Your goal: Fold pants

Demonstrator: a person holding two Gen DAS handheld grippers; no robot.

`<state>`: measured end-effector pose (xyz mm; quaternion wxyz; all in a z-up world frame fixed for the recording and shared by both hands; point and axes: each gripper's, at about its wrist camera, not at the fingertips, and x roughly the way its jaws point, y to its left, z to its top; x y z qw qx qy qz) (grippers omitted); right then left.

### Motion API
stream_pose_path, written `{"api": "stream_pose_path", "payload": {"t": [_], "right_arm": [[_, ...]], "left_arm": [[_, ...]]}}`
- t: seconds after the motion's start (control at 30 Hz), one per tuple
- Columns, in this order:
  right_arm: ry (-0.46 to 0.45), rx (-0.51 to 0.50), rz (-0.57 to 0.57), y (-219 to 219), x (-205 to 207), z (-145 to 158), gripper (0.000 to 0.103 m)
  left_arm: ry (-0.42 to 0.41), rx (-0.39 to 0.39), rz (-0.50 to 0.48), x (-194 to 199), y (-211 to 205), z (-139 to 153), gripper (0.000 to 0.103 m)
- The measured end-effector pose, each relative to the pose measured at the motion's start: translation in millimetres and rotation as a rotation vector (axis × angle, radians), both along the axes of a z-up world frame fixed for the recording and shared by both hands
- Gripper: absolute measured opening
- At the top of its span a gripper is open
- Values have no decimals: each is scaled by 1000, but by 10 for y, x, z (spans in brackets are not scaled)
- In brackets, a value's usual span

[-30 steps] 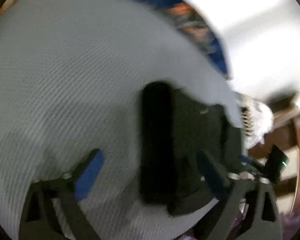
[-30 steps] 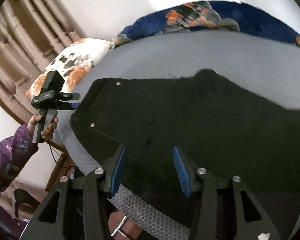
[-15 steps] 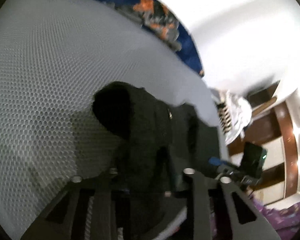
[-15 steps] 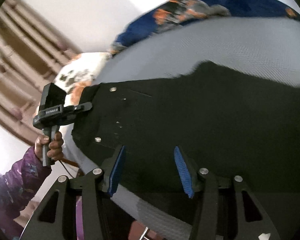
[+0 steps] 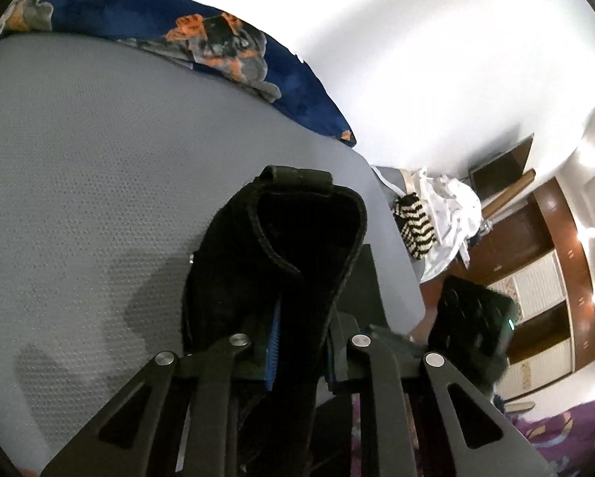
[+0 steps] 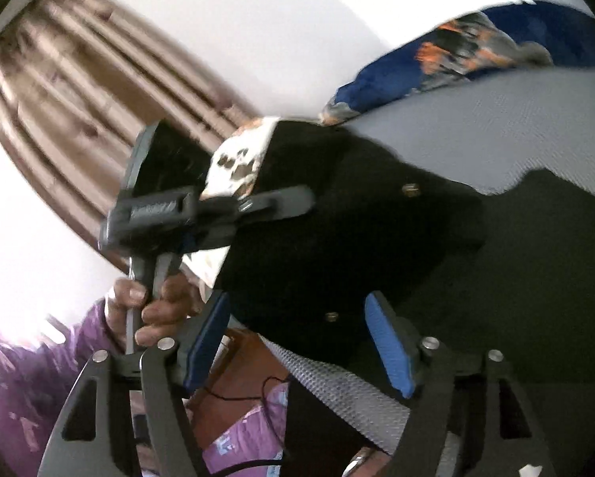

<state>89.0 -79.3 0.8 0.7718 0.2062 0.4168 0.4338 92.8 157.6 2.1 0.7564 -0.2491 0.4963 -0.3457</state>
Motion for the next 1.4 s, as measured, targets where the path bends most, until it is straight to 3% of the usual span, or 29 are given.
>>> {"api": "stream_pose_path", "payload": {"t": [0.13,0.37,0.47,0.53,0.7,0.87,1.03,1.1,1.2,1.3,1.37,1.4], "right_arm": [[-17,-2,2,-13,-62,48,69],[37,21,-18,-70,32,-3,74],[17,25,-8,-3,34,23,84],[-3,29,-17,-31,26,32,84],[-96,33,-63,-411,-81,158,79],[-61,74,-118,-1129,-54,192,78],[-37,38,-240,-1839,-131,-30,78],[52,47,-275,-2060,-107,-271,77],[151,35,-317,-2203,-124,-612,76],[177,50,-331,-2280,-163,-737,76],[180,82,-328,-2313,-139,-727,75],[194,104,-335,-2330,-123,-740,74]], "left_arm": [[15,-6,23,-1,-32,16,18],[50,-41,46,-36,-126,27,18],[52,-47,19,-64,-300,70,18],[54,-55,-15,-80,-506,99,18],[85,-122,-63,-34,-934,117,18],[111,-190,-114,93,-1513,130,18],[178,-245,-198,208,-2209,-146,19],[250,-291,-279,238,-2575,-431,19],[222,-204,-373,169,-3036,-631,18],[229,-246,-378,132,-3032,-606,19],[139,-214,-328,164,-2831,-402,20],[117,-204,-301,197,-2722,-323,26]]}}
